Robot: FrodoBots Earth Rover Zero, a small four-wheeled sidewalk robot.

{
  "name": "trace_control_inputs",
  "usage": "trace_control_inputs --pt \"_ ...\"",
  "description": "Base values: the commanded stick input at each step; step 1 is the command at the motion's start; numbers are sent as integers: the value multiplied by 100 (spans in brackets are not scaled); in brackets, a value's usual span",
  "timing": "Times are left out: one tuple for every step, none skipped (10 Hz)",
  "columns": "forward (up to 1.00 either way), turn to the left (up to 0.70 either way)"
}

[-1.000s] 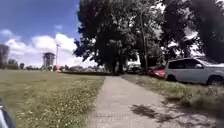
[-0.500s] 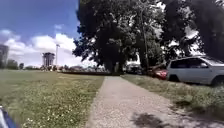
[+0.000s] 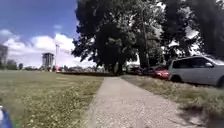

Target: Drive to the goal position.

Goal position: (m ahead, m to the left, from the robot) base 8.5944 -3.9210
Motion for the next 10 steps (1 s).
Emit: trace_control_inputs --pt "70 0" --pt "70 0" --pt "70 0" --pt "70 0" --pt "70 0" --pt "70 0" --pt "70 0" --pt "70 0" --pt "70 0" --pt "70 0"
